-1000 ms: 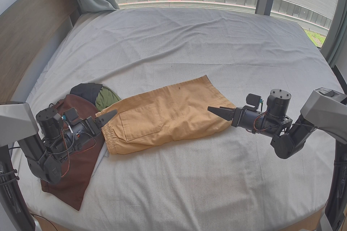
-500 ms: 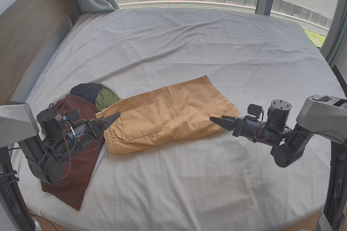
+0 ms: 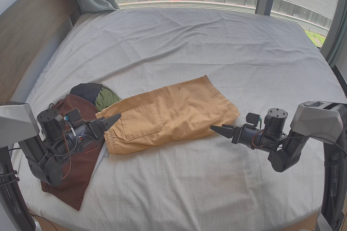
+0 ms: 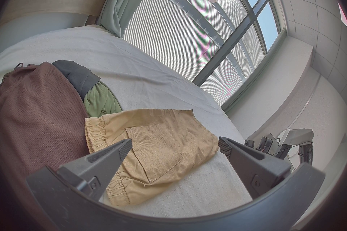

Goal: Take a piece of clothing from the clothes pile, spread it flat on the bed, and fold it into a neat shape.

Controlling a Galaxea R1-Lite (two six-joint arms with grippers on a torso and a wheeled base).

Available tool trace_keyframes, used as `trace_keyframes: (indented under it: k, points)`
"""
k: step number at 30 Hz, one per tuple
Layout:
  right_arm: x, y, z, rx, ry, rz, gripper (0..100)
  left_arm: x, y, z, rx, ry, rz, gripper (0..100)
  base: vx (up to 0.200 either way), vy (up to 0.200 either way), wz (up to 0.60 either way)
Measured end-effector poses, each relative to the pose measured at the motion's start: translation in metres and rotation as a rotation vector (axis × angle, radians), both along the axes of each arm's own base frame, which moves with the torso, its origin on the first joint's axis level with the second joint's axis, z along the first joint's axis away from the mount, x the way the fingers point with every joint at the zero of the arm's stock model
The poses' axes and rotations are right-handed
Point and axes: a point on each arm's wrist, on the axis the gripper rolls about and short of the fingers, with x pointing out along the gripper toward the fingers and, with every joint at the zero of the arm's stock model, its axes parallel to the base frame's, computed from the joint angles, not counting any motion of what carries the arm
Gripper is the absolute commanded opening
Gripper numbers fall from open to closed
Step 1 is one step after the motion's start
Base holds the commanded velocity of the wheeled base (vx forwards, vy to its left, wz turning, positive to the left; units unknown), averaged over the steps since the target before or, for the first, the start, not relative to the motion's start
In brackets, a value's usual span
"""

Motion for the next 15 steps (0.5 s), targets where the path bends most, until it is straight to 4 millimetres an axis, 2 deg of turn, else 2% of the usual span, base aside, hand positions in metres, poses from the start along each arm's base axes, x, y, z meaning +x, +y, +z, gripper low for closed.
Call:
trace_keyframes:
  k: [15]
  points:
    - [0.004,-0.003,-0.025,-0.011,0.04,-0.009,100,0.002,0.001,-0.004,-0.001,0.01,0.004,100,0.0,0.0,0.0]
